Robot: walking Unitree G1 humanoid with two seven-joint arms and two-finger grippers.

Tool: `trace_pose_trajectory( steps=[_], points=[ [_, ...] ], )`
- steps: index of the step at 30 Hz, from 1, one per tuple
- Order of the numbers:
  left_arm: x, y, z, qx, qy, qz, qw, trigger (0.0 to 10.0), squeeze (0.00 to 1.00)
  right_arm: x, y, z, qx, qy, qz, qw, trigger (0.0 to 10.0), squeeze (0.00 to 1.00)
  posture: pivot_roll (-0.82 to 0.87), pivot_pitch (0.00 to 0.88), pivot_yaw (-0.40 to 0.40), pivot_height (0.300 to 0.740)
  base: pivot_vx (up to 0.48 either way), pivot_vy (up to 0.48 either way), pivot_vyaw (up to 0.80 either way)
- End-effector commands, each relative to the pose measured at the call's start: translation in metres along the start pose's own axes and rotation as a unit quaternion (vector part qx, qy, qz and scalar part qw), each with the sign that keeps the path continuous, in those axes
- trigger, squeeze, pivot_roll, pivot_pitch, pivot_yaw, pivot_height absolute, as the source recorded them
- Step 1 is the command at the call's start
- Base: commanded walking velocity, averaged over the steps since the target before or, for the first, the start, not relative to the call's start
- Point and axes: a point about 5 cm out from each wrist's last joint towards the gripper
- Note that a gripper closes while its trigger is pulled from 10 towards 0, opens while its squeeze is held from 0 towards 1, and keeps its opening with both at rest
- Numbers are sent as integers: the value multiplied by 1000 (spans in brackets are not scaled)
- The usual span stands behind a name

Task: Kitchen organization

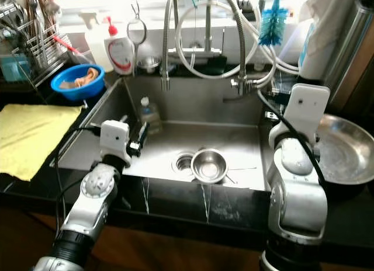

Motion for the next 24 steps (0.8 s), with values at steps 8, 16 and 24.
trace_pose_trajectory(
  steps=[8, 16, 24],
  points=[
    [4, 19, -13, 9, 39, 52, 998, 10000, 0, -23, -28, -24, -16, 87, 73, 993, 10000, 0, -253, 0, 110, 740, 0, 0, 0],
    [6, 20, -9, 3, 38, 62, 997, 10000, 0, -21, -29, -18, -40, 85, 123, 988, 10000, 0, -255, 0, 119, 740, 0, 71, 0],
    [8, 23, -3, -1, 28, 68, 997, 10000, 0, -20, -30, -15, -43, 75, 124, 988, 10000, 0, -263, 0, 116, 740, 0, 408, -195]
  ],
)
Point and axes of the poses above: a point about 5 cm out from each wrist's last joint towards the gripper, its own x axis pointing out of the wrist towards the gripper, its own y axis along the axis of the wrist's last joint, z = x × y, and after that the axes turned 6 degrees about -x, right-handed
